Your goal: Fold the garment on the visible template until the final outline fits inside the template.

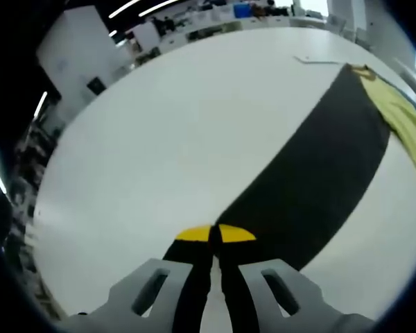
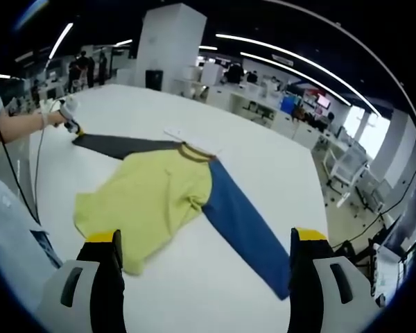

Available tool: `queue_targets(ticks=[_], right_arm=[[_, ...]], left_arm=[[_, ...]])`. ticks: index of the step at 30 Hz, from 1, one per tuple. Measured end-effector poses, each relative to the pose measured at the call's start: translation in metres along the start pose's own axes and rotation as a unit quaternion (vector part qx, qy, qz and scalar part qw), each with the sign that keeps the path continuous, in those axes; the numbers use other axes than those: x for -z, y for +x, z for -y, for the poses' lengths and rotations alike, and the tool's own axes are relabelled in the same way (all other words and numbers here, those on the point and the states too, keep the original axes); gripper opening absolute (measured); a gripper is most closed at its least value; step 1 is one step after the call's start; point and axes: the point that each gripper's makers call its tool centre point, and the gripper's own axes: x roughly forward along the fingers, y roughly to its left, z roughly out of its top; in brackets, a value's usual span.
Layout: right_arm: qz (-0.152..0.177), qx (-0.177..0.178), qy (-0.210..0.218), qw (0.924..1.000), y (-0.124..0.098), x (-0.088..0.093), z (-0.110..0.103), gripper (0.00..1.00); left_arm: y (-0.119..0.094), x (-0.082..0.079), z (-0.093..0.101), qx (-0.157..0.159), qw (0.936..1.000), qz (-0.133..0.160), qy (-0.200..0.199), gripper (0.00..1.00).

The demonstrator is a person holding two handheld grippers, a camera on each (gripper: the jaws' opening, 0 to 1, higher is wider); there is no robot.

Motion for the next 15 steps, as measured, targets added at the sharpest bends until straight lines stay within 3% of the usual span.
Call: queue_targets(ticks=[10, 15], right_arm=[[0.002, 0.002, 0.006, 1.0000, -0.0012, 0.0038, -0.0009, 1.00], [0.000, 0.004, 0.010, 0.9999, -0.0033, 0.0083, -0.0001, 1.00]], left_arm=[[0.0013, -0.0016, 0.0000, -0.008, 0.9994, -0.009, 0.032, 0.02], [0.0006, -0.0018, -0.0044, -0.015, 0.9992, -0.007, 0.035, 0.08]])
